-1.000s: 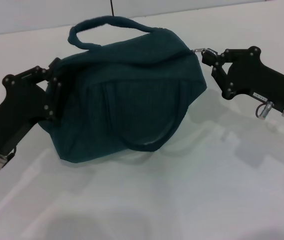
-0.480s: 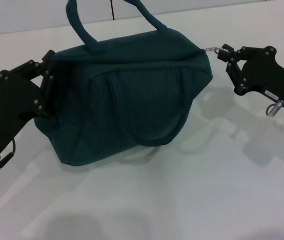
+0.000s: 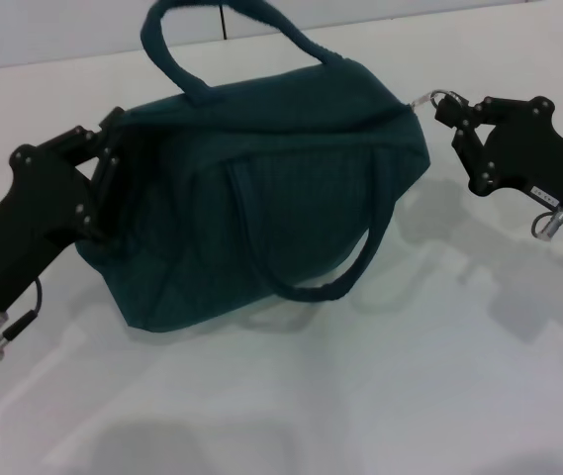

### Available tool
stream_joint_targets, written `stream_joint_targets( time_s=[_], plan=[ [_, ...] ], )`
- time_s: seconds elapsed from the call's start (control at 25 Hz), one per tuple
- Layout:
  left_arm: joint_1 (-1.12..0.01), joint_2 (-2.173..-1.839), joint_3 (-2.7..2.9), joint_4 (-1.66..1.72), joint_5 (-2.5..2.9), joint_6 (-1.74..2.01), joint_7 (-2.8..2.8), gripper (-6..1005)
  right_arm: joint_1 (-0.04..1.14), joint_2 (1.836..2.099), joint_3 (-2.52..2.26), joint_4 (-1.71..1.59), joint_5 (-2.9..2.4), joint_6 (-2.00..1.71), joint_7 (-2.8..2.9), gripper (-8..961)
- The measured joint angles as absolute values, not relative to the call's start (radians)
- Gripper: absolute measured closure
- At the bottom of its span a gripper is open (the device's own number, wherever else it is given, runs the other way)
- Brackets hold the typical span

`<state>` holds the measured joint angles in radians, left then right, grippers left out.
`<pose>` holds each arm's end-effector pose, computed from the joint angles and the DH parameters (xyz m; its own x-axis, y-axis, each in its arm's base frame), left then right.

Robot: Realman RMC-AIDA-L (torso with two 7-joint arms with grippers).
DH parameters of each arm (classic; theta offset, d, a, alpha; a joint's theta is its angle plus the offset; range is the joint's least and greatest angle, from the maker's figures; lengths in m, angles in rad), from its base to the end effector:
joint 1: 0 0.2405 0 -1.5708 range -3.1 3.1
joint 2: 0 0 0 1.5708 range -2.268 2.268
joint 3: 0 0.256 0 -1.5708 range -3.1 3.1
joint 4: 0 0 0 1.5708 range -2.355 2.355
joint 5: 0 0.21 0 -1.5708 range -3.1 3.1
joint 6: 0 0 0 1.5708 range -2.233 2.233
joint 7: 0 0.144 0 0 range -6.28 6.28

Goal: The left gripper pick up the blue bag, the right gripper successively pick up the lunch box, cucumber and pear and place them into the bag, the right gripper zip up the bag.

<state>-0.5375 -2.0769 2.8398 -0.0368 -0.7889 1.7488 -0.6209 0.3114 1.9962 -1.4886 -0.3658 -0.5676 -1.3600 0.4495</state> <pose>-0.2458 0.2905 -0.0263 0.4612 -0.1005 0.8816 0.4688 -0.8160 -0.3383 0.2943 0.3073 0.0058 0.7385 0.2066 -0.6418 -0.4090 -0.6195 -0.6700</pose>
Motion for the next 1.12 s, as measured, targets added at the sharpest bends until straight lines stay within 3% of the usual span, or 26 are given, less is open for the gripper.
stream_joint_targets(
  time_s=[0.28, 0.72, 1.0, 1.12],
  plan=[
    [-0.508, -2.086, 2.833, -0.037, -0.776, 1.759, -0.612, 922, 0.311, 1.995, -1.49, -0.372, -0.57, -1.384, 0.449, 942],
    [-0.447, -2.088, 2.835, -0.033, -0.874, 1.841, -0.598, 562, 0.315, 2.0, -1.488, -0.374, -0.592, -1.416, 0.449, 942],
    [-0.475, -2.082, 2.843, -0.044, -0.804, 1.836, -0.596, 254, 0.319, 2.003, -1.488, -0.374, -0.592, -1.419, 0.449, 942],
    [-0.526, -2.069, 2.844, -0.049, -0.78, 1.846, -0.667, 212, 0.319, 2.003, -1.486, -0.374, -0.592, -1.419, 0.449, 942]
  ],
)
